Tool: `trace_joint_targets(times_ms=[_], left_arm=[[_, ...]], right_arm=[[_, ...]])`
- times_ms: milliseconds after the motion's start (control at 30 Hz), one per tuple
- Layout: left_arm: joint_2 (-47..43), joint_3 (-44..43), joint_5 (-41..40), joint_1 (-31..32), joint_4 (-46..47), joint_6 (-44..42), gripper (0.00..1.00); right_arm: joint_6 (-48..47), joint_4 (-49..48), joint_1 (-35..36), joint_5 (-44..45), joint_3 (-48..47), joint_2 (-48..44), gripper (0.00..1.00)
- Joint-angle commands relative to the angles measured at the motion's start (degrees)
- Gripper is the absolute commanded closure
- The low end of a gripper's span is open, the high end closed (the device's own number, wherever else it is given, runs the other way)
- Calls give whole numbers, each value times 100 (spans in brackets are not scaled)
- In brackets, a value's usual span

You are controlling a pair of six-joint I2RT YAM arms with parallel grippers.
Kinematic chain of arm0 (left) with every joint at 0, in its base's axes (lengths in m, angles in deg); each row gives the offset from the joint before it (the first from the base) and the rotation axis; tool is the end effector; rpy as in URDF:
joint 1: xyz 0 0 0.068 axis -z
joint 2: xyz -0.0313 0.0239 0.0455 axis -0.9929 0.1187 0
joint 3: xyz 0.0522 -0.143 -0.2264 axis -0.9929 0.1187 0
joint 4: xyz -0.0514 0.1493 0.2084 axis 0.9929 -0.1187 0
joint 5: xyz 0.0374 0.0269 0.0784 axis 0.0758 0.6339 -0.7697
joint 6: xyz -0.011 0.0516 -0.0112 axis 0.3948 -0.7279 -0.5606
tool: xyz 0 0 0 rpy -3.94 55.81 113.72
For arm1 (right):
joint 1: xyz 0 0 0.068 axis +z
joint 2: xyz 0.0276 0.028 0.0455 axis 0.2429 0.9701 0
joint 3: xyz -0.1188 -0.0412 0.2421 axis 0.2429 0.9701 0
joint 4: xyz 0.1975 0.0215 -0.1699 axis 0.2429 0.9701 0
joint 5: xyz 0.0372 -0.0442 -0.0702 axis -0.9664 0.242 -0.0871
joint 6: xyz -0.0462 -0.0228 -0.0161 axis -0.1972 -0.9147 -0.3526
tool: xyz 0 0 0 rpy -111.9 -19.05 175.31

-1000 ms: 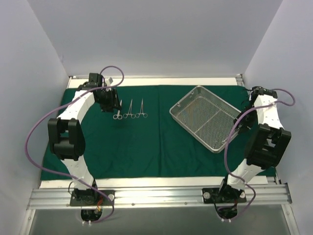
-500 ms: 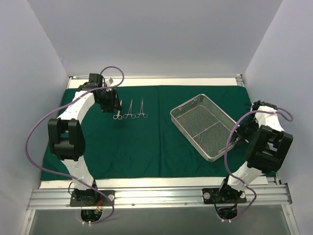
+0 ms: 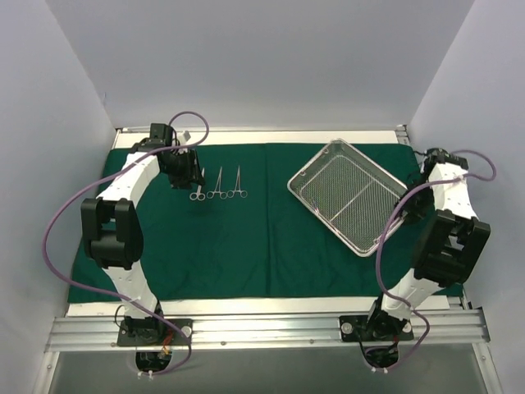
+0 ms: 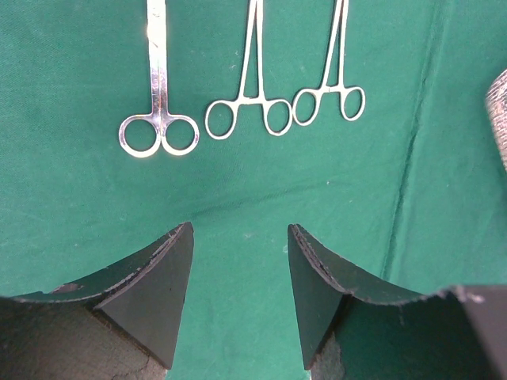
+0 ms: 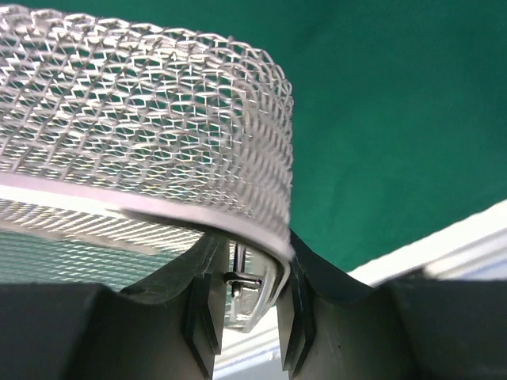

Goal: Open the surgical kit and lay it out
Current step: Adjust the container in the surgical kit.

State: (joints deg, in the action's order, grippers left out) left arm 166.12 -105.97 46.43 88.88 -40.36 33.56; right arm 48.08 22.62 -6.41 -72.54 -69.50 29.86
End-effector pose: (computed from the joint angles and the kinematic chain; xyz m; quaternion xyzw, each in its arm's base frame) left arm 0.3985 -0.0508 0.2520 -0.0352 0.9562 -0.1915 0.2184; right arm 0.3214 -0.1177 0.2623 0.3529 0.9156 0.0311 0.1904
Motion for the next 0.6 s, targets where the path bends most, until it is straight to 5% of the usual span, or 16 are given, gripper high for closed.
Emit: trace_joint_targets(times_ms=[0, 200, 567], left_arm=[[49, -270, 17, 28, 132, -35, 40], [146, -270, 105, 20, 203, 18, 40], [154, -279, 17, -24, 97, -35, 40]], right_arm=[[-228, 386, -282, -16, 264, -234, 100], [-395, 150, -256, -60, 132, -260, 100], [51, -949, -247, -87, 1503, -857, 100]])
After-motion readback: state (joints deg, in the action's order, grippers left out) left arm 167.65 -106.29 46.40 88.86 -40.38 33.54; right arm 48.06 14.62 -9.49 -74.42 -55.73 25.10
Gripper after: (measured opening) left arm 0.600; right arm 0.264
